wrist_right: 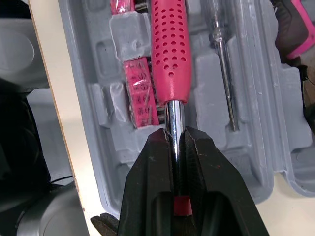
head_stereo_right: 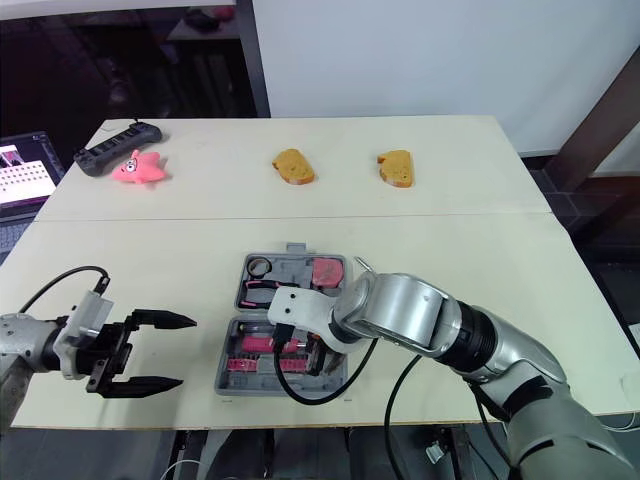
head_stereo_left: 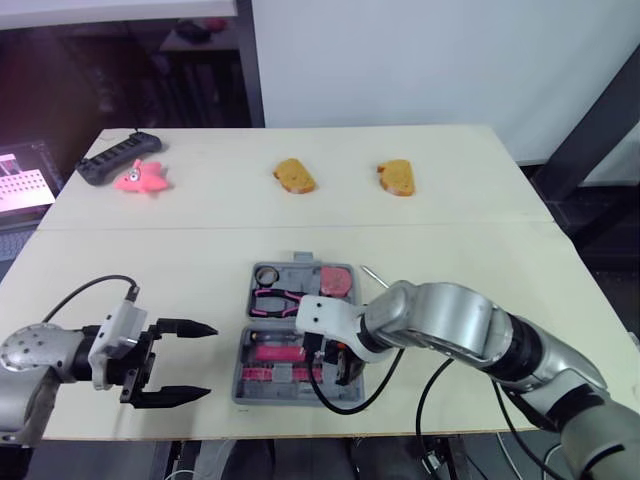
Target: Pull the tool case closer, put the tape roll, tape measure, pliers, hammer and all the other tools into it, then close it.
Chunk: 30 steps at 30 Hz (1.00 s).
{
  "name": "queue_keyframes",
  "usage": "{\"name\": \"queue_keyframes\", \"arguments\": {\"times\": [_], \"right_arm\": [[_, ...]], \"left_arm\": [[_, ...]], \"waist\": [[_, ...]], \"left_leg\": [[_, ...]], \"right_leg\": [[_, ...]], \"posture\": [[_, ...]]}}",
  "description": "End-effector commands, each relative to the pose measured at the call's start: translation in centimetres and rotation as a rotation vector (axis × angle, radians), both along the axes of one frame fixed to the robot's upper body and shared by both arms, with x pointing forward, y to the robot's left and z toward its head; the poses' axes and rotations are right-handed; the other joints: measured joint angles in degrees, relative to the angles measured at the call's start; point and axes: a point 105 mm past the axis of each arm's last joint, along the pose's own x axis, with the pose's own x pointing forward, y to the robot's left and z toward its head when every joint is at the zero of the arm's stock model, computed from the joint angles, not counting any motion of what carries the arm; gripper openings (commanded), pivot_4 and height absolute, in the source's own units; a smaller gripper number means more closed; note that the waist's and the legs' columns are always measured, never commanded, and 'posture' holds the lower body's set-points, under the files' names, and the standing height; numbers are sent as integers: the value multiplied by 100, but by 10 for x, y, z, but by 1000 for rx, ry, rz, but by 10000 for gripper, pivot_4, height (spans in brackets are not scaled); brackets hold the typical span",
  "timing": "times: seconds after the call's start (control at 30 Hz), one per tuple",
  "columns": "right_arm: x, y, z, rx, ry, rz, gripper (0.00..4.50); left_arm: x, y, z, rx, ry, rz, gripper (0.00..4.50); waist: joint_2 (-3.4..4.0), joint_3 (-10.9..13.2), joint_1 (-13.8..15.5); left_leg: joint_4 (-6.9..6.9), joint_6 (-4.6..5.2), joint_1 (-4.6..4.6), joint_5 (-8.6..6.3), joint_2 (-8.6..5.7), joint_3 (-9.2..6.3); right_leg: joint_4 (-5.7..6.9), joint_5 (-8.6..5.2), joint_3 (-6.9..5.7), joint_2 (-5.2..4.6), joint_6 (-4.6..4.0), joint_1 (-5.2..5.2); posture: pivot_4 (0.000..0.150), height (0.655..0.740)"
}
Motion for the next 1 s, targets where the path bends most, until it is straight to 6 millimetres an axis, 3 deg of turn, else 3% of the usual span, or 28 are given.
{"name": "queue_keyframes", "arguments": {"times": [0.03, 0.33, 0.63, 0.7, 0.73, 0.87, 1.0], "right_arm": [[6, 8, 4, 3, -40, 3, 472], [13, 20, -1, 5, -45, 21, 472], [14, 19, -10, 21, -32, -5, 472], [15, 18, -11, 25, -38, -12, 9334], [15, 18, -12, 28, -37, -13, 11535], [15, 21, -5, 71, -36, -21, 30287], [19, 24, 6, 115, -53, -29, 30287]], "left_arm": [[0, -1, 8, -17, -32, 3, 45000], [4, -1, 9, -20, -39, 17, 45000], [6, -1, 9, -20, -41, 26, 45000], [6, -2, 8, -21, -40, 26, 45000], [5, -2, 8, -22, -40, 26, 45000], [4, -3, 8, -23, -37, 28, 45000], [4, -3, 8, -23, -37, 31, 45000]], "waist": [[0, 0, 5], [0, 0, -27], [0, 0, -123], [0, 0, -130], [0, 0, -131], [0, 0, -137], [0, 0, -134]], "left_leg": [[0, 0, 0, 0, 0, 0], [0, 0, 2, 0, 1, -3], [-1, 0, 2, 0, 1, -5], [-1, 0, 2, 0, 1, -6], [-1, 0, 2, 0, 1, -6], [-3, 0, 2, 0, 1, -7], [-2, 0, 2, 0, 1, -7]], "right_leg": [[0, 0, 0, 0, 0, 0], [2, 0, -1, 3, 0, 1], [2, 0, -1, 3, 0, 2], [2, 0, -1, 3, 0, 2], [2, 0, -2, 3, 0, 2], [2, 0, -1, 3, 0, 2], [2, 0, -2, 2, 0, 2]], "posture": [[1500, 7400], [1500, 7400], [1500, 7400], [1500, 7400], [1500, 7400], [1500, 7400], [1500, 7400]]}}
